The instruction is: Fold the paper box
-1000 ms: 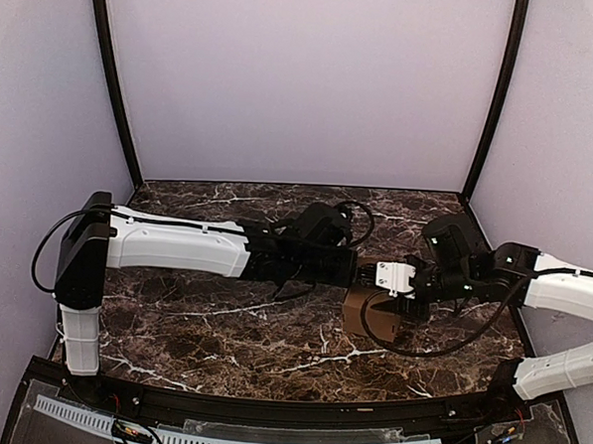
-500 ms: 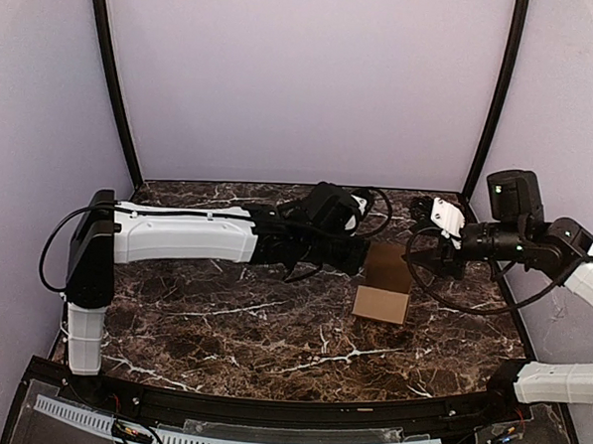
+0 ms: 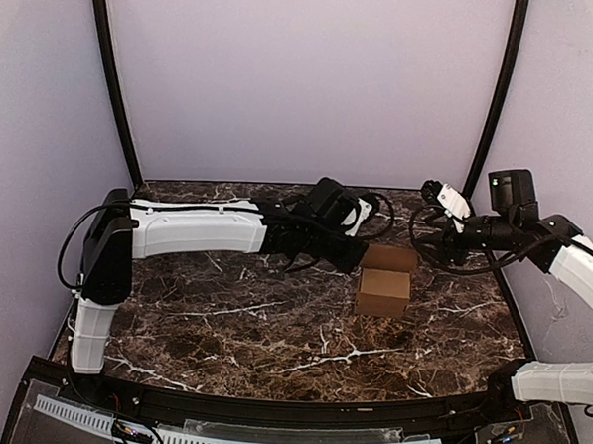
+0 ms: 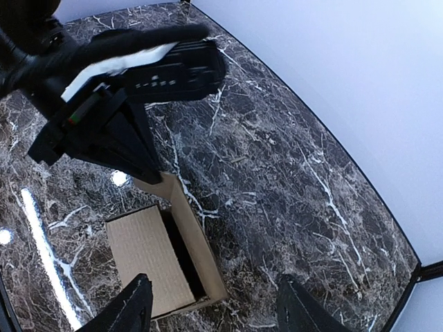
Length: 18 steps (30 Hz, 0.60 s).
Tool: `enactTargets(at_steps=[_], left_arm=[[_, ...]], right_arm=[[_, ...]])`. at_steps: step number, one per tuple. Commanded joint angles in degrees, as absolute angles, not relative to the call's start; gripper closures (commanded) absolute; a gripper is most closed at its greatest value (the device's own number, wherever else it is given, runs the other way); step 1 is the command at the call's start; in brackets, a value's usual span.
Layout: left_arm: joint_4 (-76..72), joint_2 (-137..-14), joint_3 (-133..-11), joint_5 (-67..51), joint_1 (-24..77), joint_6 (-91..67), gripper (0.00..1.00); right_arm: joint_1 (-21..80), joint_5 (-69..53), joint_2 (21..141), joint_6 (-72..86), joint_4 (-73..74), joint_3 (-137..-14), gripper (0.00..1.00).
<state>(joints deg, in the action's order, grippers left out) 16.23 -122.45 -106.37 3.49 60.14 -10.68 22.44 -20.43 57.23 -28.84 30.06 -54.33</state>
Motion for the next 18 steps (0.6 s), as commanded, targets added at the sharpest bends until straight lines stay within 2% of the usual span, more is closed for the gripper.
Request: enactTargets(at_steps=[1,6,9,14,18], left_arm=[[9.9,-116.0,-94.1,2.8,62.1,-12.6,0.99],[3.9,-112.3,-86.8,6.0,63.4,-14.3,0.99],[3.7,-112.3,-86.2,6.3,63.7,-14.9,0.99],[3.7,-112.5,-86.9,6.9,63.7,-13.9,0.99],[5.3,-112.5,-88.8,7.3,63.7,-12.3,0.99]], right_arm=[[21.2,-22.9,56.9,-28.3,27.6,-52.9,0.39],[19.6,-28.9,59.1,-29.8,28.8,-52.6,0.35],[13.0,-35.8,63.6,-33.9,30.4,-51.5,0.30],[3.6,-48.3,72.2,-53.2,41.4,-50.9,0.24],[4.5,-52.2,72.6,-65.5,48.3,-46.4,0.08]])
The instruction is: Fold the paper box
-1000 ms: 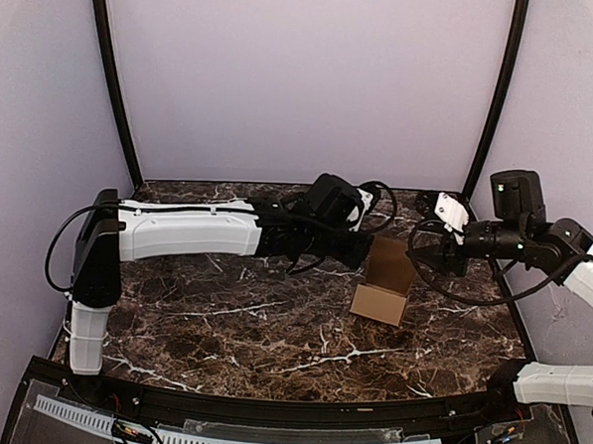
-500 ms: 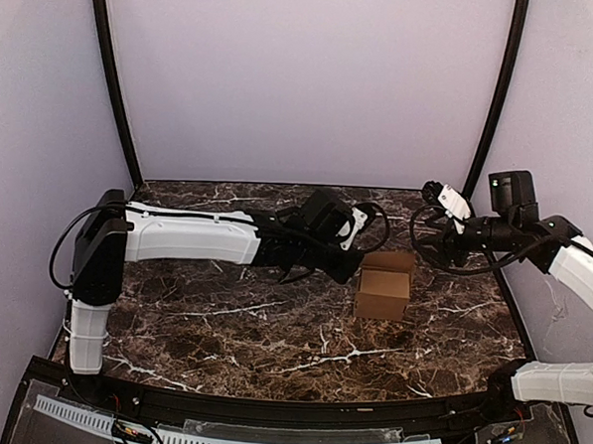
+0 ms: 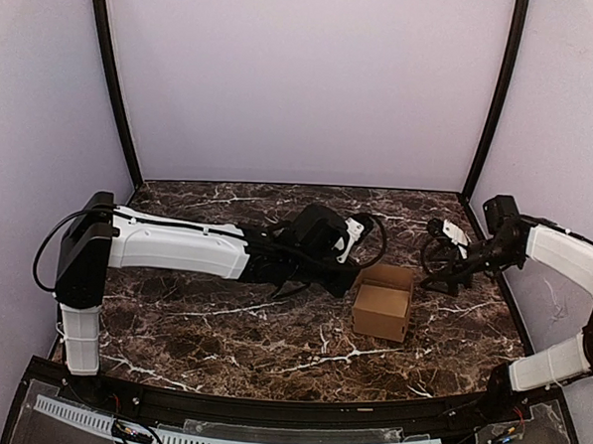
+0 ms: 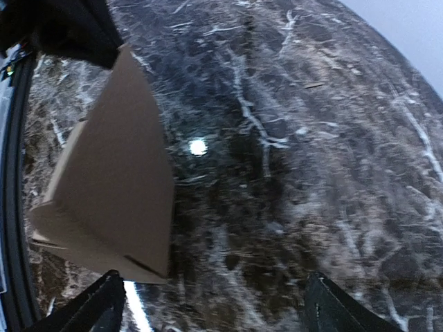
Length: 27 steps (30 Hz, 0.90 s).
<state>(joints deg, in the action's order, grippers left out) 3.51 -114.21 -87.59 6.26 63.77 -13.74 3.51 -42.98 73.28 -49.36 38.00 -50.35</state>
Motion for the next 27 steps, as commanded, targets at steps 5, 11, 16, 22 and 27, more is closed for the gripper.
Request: enactTargets(at_steps=[5,11,16,22,27], left_arm=[[6.3,-113.0,-91.3,6.1,63.7,-10.6,0.99],[8.5,-115.6,-95.2,2.7,63.7,-8.7,0.99],[10.0,-117.5,-97.1,1.1,63.8,-9.3,0.99],[10.3,-117.9,-96.6,0.6,63.8,-10.3,0.99],[9.6,-118.2,-95.9,1.8,64.1,-10.6,0.99]], right_arm=[[8.4,-48.7,69.1,-61.3,41.0,-40.3,0.06],[10.9,-46.4,70.1,-56.5,32.4,-37.2,0.13],[10.9,-46.0,72.5,-53.9,29.2,-36.9,0.24],[10.6,-44.8,75.0,-54.6,29.8,-37.0,0.24],[10.3,-45.6,71.9,-60.4,35.8,-37.7,0.16]])
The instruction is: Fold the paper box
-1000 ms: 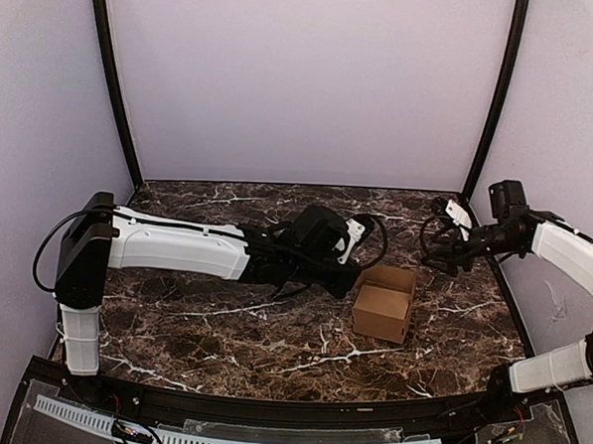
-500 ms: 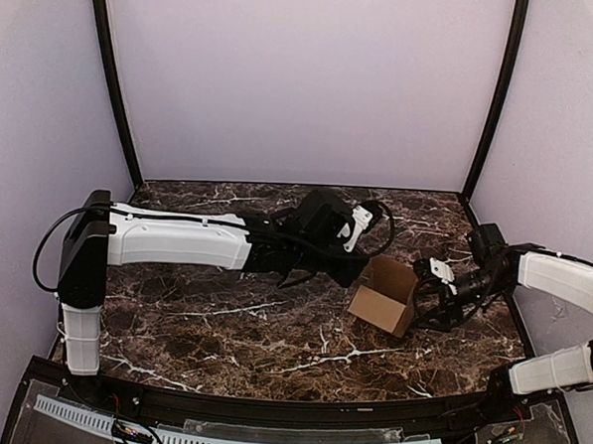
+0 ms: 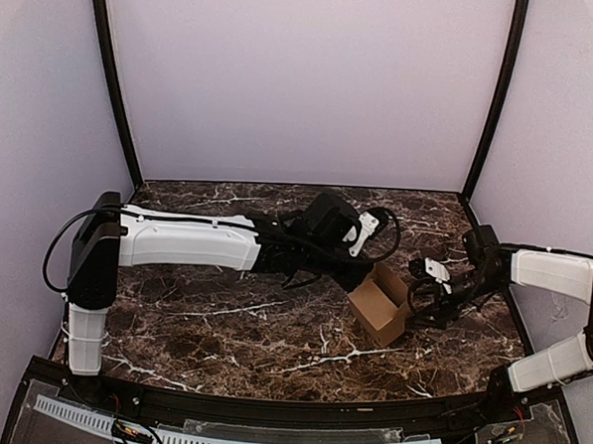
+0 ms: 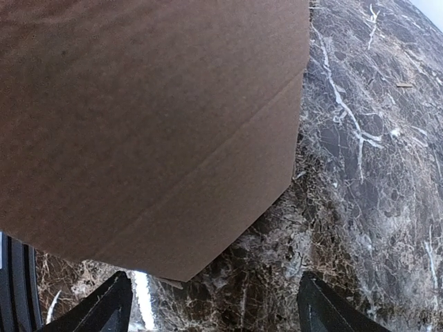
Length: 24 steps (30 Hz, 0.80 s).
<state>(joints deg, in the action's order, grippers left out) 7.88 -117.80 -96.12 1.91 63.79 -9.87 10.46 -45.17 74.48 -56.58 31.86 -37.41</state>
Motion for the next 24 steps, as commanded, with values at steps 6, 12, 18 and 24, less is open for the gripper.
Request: enactTargets(at_steps=[6,12,18,24], left_arm=[[10.0,-118.6,-95.7,1.4,64.6,-12.1,0.99],[11.6,-118.7,-95.1,2.7,65.1,-10.3,0.99],[14.1,-118.8,-95.8,3.9,65.0,-4.9,0.99],[17.2,-118.9,-97.1,4.2,65.0,-1.7,0.99]], right_arm=[[11.5,-46.3,68.8,-59.1,36.3,-36.9,0.13],[12.6,-46.8,69.7,-58.5,36.8,-37.1,0.13],[12.7,-47.2,70.0,-60.6,41.1,-39.1,0.14],[12.7,-47.3,70.4,-60.2,42.2,-39.9,0.14]])
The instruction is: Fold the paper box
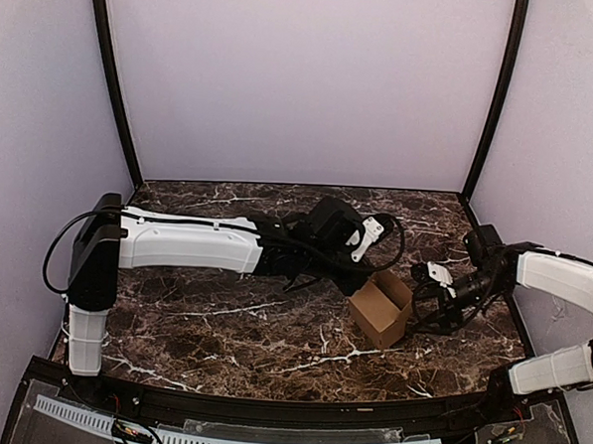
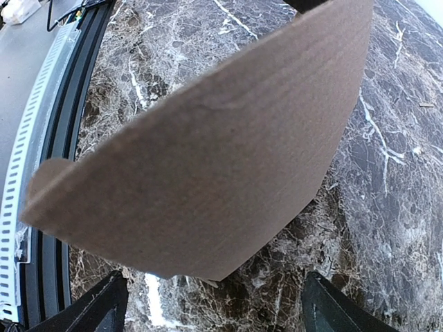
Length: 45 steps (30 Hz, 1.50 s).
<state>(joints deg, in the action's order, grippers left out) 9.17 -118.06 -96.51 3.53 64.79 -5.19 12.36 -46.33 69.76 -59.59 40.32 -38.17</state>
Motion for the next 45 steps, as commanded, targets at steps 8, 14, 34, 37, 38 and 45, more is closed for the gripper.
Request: enactTargets(at_steps=[8,14,34,37,38,45], left_arm=[[26.1,-121.6,-105.0,4.5,65.1,-0.4,0.99],[27.1,-122.9,-105.1,4.3,65.1,-4.8,0.99],[32.6,-123.0,-107.7,3.3,65.2,-15.8,0.99],[34.2,-123.0,-108.3,4.2,65.4,-17.2,0.99],[34.9,-123.0,-108.7,3.8,65.4,-17.9,0.99],[36.8,-123.0,-110.4,4.2,65.5,-20.5,0.99]], right_arm=[[12.7,-49.4,72.3,-59.4,43.9,-41.7,0.14],[12.7,-49.8,72.2,-58.0,42.3,-41.5,0.14],[13.6,-50.0,71.7,-58.5,42.6,-40.3,0.18],[13.6,-50.2,71.9,-58.6,42.6,-40.2,0.18],[13.6,-50.3,72.0,-58.6,42.7,-40.2,0.18],[13.7,-50.8,72.2,-58.3,42.3,-40.2,0.18]])
